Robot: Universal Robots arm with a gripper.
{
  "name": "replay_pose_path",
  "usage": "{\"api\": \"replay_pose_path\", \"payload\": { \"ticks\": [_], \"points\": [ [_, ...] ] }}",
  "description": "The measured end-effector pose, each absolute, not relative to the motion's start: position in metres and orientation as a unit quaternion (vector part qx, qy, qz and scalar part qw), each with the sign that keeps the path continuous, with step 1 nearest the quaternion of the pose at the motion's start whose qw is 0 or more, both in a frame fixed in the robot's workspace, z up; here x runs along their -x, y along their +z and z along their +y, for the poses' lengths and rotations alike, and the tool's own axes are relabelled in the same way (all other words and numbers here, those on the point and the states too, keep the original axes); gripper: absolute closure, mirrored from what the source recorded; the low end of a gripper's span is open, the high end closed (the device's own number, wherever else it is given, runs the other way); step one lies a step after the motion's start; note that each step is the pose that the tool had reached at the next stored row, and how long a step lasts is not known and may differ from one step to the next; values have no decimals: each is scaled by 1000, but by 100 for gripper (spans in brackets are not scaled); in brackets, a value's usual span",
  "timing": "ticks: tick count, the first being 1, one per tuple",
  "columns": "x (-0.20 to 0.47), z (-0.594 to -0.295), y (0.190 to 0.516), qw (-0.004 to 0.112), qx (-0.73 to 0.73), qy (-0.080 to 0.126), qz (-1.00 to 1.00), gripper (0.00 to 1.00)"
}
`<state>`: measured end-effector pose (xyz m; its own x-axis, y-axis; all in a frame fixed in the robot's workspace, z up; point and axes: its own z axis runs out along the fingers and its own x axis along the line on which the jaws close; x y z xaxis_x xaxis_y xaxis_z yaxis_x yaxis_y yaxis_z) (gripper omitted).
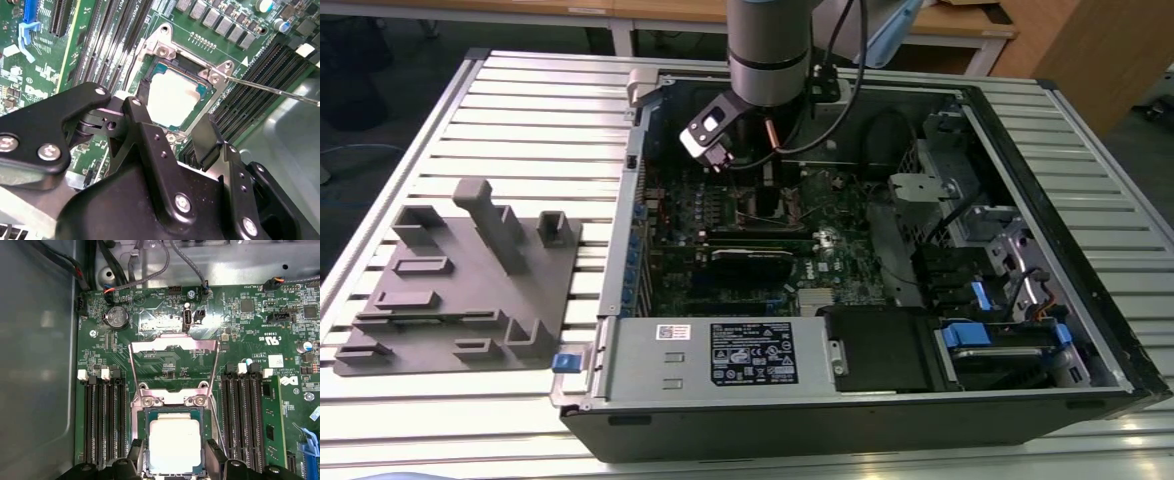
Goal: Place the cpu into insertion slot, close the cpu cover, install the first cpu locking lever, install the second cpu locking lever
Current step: 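Place the cpu into insertion slot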
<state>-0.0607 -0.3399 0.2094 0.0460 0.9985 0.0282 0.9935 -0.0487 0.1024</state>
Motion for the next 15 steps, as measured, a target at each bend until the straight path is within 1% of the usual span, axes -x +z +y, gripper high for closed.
{"api": "replay_pose_path", "payload": {
  "ticks": [6,7,8,9,11,12,14,15],
  "points": [
    [61,-340,210,27,-723,46,689,40],
    [61,-340,210,27,-723,46,689,41],
    [61,-340,210,27,-723,46,689,47],
    [61,-340,210,27,-723,46,689,47],
    [61,-340,210,27,-723,46,689,60],
    [61,-340,210,27,-723,46,689,60],
    [61,-340,210,27,-723,46,689,71],
    [61,-340,210,27,-723,46,689,71]
  ]
}}
